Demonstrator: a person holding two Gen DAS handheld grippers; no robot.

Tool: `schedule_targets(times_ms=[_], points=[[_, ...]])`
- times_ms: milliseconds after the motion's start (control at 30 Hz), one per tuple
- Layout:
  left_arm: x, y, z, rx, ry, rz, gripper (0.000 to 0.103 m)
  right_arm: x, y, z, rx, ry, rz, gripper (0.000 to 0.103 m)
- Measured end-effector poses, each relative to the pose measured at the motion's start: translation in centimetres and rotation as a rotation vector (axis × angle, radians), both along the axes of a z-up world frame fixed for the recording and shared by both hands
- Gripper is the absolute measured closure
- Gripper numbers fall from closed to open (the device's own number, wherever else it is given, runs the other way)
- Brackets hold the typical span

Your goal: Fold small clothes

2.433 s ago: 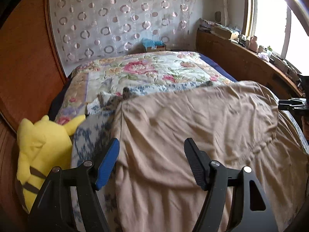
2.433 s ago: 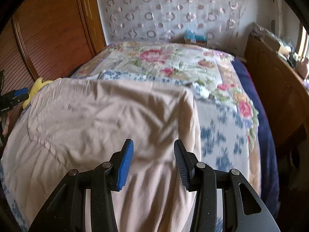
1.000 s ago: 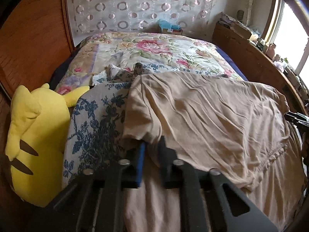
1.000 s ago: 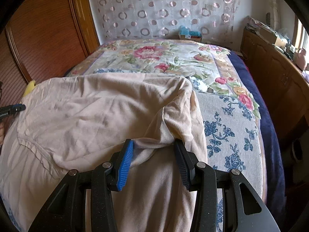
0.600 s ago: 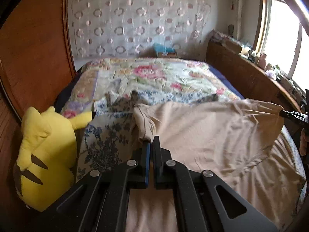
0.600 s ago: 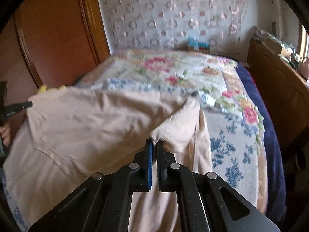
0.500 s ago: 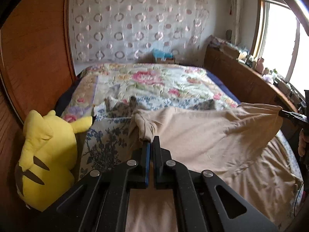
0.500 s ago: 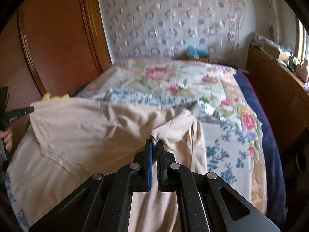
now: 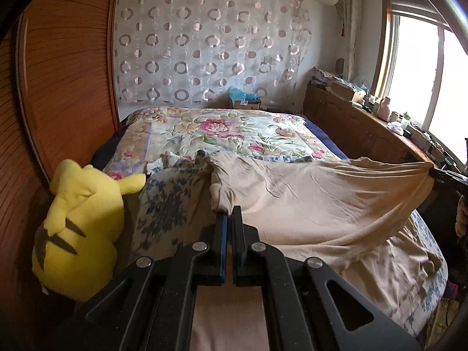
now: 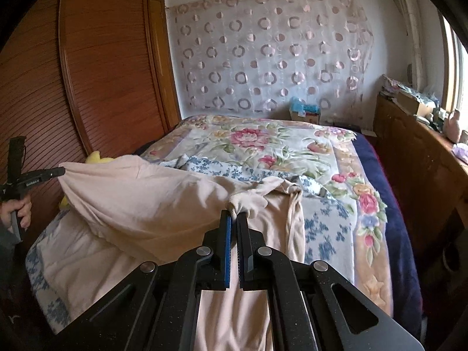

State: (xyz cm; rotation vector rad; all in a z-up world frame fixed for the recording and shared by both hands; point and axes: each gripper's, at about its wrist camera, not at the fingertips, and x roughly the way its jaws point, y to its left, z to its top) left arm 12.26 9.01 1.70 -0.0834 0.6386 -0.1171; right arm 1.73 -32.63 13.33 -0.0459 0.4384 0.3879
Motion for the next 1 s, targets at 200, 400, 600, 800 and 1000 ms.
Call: schedule_targets(times_ms=[200,400,600,800,1000], points=[[-3.7,0.6,-0.8,-0.008,0.008,0.009,0.100,-3.7,-1.0,-0.7,-0.029,0.058,-0.014,0.100],[-6.4,1.3,-1.3,-0.025,0.013,0.020,0.100,-6.3,-1.6,-1.4,-0.023,0.087,-0.005,0.100],[-7.6,0.8,-2.2,-0.025,0.027,0.021,0.100,-7.7,-2.4,-1.7,-0.026,0.122,-0.045,0.100],[-7.2,0.3,-4.2,-0.010,0.077,0.028,0.100,-7.8,-1.5,-3.2,-0.029,0.195,-0.040,0.100],[-7.1,0.3,-5.8,0.013,0.119,0.030,0.100,-7.0,-1.3,-4.3,-0.065,0.249,-0.060,0.100]])
